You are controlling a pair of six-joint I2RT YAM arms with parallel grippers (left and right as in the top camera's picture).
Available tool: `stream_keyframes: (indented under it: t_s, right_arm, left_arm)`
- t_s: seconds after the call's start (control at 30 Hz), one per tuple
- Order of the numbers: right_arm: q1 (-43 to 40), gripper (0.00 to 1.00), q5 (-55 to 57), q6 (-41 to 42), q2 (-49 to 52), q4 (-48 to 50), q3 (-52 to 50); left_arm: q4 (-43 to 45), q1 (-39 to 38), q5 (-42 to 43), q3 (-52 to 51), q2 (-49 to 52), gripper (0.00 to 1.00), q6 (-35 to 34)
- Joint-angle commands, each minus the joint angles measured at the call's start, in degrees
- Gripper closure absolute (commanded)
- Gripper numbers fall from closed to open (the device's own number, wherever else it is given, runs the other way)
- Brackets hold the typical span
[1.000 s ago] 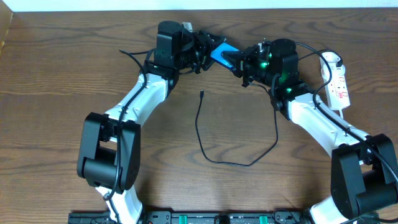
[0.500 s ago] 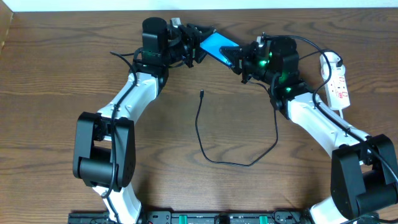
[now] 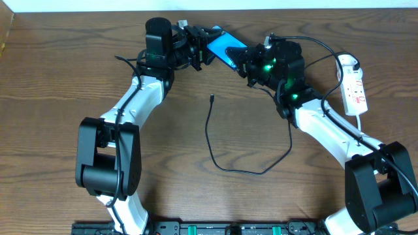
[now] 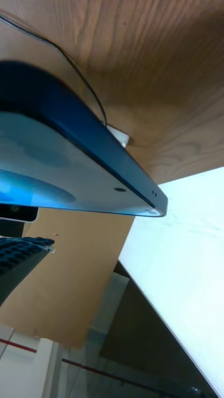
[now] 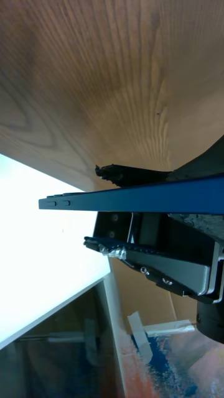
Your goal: Plug charger to phone and switch on socket
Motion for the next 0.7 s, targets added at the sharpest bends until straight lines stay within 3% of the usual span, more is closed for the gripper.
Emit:
stream_keyframes:
  t_s: [0.0, 0.3, 0.67]
  right_arm:
    - [1.1, 0.99, 1.0, -2.2, 0.2, -1.3, -0.1]
    - [1.2, 0.99, 0.7, 3.6, 0.2, -1.1, -0.1]
    - [2.1, 0.99, -0.4, 5.2, 0.2, -1.1, -0.1]
  left_arm:
    - [1.4, -0.3, 3.3, 1.0, -1.3, 0.61, -2.4]
    - [1.4, -0.3, 3.3, 1.0, -1.3, 0.64, -4.5]
    - [1.4, -0.3, 3.4, 1.0, -1.3, 0.72, -2.9]
